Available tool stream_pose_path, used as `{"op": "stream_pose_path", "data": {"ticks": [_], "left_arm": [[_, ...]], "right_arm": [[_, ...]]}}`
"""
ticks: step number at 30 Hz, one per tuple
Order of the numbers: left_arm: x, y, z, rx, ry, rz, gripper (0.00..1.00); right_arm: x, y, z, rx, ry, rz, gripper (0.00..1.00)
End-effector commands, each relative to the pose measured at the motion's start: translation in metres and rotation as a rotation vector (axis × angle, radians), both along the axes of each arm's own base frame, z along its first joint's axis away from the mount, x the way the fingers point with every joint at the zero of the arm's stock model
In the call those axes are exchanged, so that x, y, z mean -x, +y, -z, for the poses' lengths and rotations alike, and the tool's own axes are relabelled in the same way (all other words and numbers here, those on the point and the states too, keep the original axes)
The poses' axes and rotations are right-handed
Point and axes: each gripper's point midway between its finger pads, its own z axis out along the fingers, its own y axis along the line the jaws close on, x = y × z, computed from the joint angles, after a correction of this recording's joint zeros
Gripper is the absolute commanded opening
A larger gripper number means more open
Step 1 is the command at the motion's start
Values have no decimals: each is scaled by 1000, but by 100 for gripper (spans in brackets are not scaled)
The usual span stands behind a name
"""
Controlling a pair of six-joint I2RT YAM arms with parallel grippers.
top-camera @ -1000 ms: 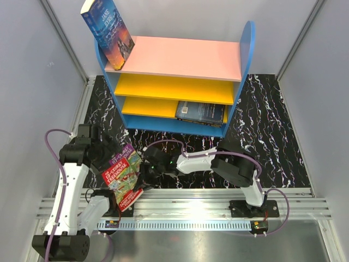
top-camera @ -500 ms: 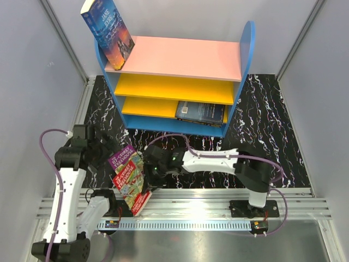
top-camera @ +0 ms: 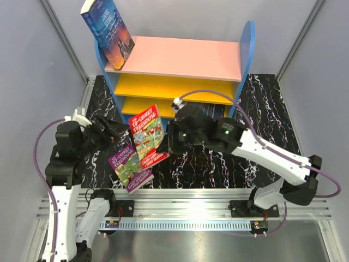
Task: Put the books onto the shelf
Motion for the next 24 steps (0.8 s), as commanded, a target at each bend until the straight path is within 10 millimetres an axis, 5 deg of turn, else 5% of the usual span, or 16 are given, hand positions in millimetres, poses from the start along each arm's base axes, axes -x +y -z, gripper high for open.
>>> {"op": "stream_pose_path", "data": {"ticks": [1,5,19,24], "left_arm": [[8,-30,-70,170,-255,147,80],[8,-37,-81,261,-327,173,79],[-29,-41,-45,245,-268,160,75],[-43,-52,-65,264,-334,199,45]], "right_arm": [[-12,-15,-49,-90,-99,49,0],[-9,-12,-73,-159,-109,27,0],[11,4,-115,-307,-70,-90,0],[14,8,-103,-281,-44,-121,0]]}}
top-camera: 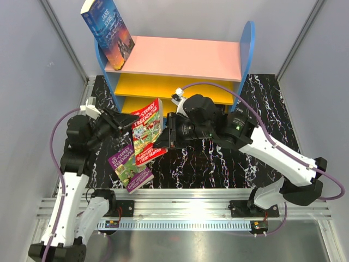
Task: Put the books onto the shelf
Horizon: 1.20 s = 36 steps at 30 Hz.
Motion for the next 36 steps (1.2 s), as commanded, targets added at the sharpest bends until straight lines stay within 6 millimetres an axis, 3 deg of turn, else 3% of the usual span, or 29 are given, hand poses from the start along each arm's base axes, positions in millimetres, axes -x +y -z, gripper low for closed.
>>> {"op": "stream_pose_path", "data": {"ticks": [1,5,6,8,19,20,22,23,24,25,28,33,36], "left_arm": [[-13,-8,-36,14,-144,32,42],[-10,-24,-65,37,-247,133,28],[-8,-26,-72,40,-266,150,15],[-4,-28,-77,41,-276,173,0],[38,-31,-122,-76,-456,275,0],[43,-29,-133,-94,-479,262,0],[41,-25,-140,-141,-490,232,0],[47,-23,-158,-157,-534,223,0],[49,-22,-166,-171,-553,219,0],[43,-22,-167,-192,-551,221,0],[44,-18,-191,-230,-619,187,0],[38,-16,-224,-222,-690,159,0],[24,-11,-237,-241,-712,103,0]], "right_arm": [[6,10,-31,-111,-30,-61,0],[6,8,-24,-91,-30,-60,0],[4,7,-22,-82,-35,-54,0],[3,4,-19,-68,-34,-47,0],[-11,-10,-6,-13,-34,5,0],[-12,-10,-4,-9,-32,8,0],[-13,-10,-3,-5,-26,9,9],[-13,-10,-2,-4,-26,9,20],[-13,-11,-3,-5,-27,9,50],[-12,-10,-4,-7,-29,9,65],[-15,-12,-6,-6,-35,22,97],[-15,-23,-8,3,-48,52,100],[-12,-35,-11,-4,-58,72,100]]}}
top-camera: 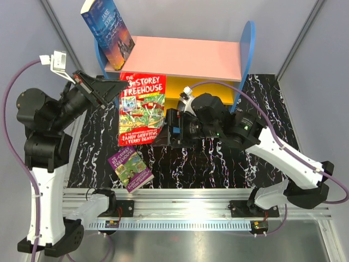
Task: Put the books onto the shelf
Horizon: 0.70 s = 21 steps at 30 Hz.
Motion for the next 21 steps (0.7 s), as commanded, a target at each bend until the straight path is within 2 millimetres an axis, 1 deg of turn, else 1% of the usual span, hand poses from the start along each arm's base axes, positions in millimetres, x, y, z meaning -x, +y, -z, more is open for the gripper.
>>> {"op": "stream_pose_path", "data": {"ticks": [1,2,3,4,5,6,7,8,9,10,11,12,13,14,15,16,17,18,19,20,21], "left_arm": [[-11,10,-36,-4,-116,-88,0],[-15,14,-41,-5,-130,-118,0],[-26,16,-42,-10,-127,-146,0],[-34,23,-51,-14,-161,-199,0],[-35,27,-63,-10,-195,-225,0],[-48,29,-64,-15,-194,-252,0],[-55,35,-74,-17,-226,-300,0],[-53,38,-88,-8,-262,-322,0],[-57,40,-93,-2,-277,-347,0],[-68,48,-103,14,-307,-411,0],[-68,48,-110,34,-329,-428,0],[-74,55,-116,50,-348,-482,0],[-74,59,-126,71,-377,-512,0],[-82,54,-126,75,-373,-523,0],[-82,57,-134,63,-405,-554,0],[-86,61,-138,68,-406,-600,0],[-99,51,-133,52,-391,-594,0],[-102,48,-135,41,-397,-606,0],[-106,52,-140,22,-416,-659,0],[-108,43,-140,16,-422,-652,0],[-118,39,-136,-26,-431,-676,0]], "right_arm": [[1,-21,-11,-20,-45,39,100],[4,-28,-15,-33,-52,43,100],[6,-31,-8,-21,-45,46,100],[8,-35,-8,-23,-46,48,100],[12,-44,-14,-42,-58,53,100],[14,-49,-6,-27,-49,62,100],[16,-55,-3,-24,-45,68,100],[21,-65,-7,-39,-53,76,100],[21,-70,1,-24,-41,95,100],[23,-75,3,-19,-37,104,100],[27,-85,4,-13,-34,115,100],[27,-89,11,5,-20,134,100],[28,-93,13,13,-14,144,100],[31,-100,14,23,-2,159,100],[30,-104,18,35,3,176,100],[31,-107,19,39,7,186,100],[32,-114,20,44,12,200,100],[32,-116,21,44,22,222,100],[33,-119,22,44,30,230,100],[35,-123,22,43,38,235,100],[32,-125,26,51,48,263,100]]}}
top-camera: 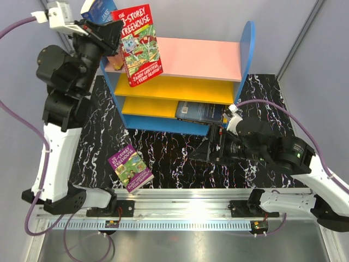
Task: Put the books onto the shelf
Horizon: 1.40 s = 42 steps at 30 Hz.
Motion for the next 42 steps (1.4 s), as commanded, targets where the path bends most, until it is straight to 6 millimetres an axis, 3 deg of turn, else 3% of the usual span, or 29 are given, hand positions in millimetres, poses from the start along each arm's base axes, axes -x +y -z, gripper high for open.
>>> {"op": "stream_pose_path", "data": {"ticks": [1,2,3,7,8,9,10,11,13,14,16,21,28,36,37,40,41,42], "left_arm": [[-1,26,-48,25,-175,-235,0],[1,20,-50,20,-189,-239,0],[-6,24,-48,-2,-187,-306,0],[-2,31,-64,-17,-282,-421,0],[-7,28,-57,-41,-285,-429,0],[-1,33,-64,-43,-339,-456,0],[-2,31,-62,-49,-356,-461,0],[-12,28,-47,-80,-344,-478,0],[-9,36,-48,-77,-376,-534,0],[-18,34,-33,-105,-362,-557,0],[-19,38,-30,-111,-393,-583,0],[-40,61,-7,-66,-412,-573,0],[-50,77,8,-76,-414,-636,0],[-57,73,19,-71,-391,-611,0],[-59,72,21,-78,-381,-606,1],[-68,67,27,-96,-342,-587,22],[-69,66,29,-94,-332,-581,30],[-70,66,30,-98,-325,-582,45]], "right_arm": [[-6,-16,12,33,38,102,100],[-4,-18,13,30,53,112,100],[-4,-19,18,40,66,120,100],[-1,-24,29,53,103,143,99],[0,-26,29,44,109,151,99],[0,-26,34,52,116,159,99],[-1,-26,34,44,114,164,99],[-1,-26,34,34,123,170,99],[-2,-24,38,32,130,179,98],[-2,-23,38,21,139,187,99],[-4,-19,44,12,149,192,98],[-5,-10,56,-5,187,197,97],[-12,-5,63,-35,197,233,96],[-15,0,72,-70,219,262,95],[-16,1,72,-68,220,263,95],[-17,2,73,-65,219,264,94],[-18,2,72,-67,215,268,94],[-18,3,71,-70,213,266,94]]}}
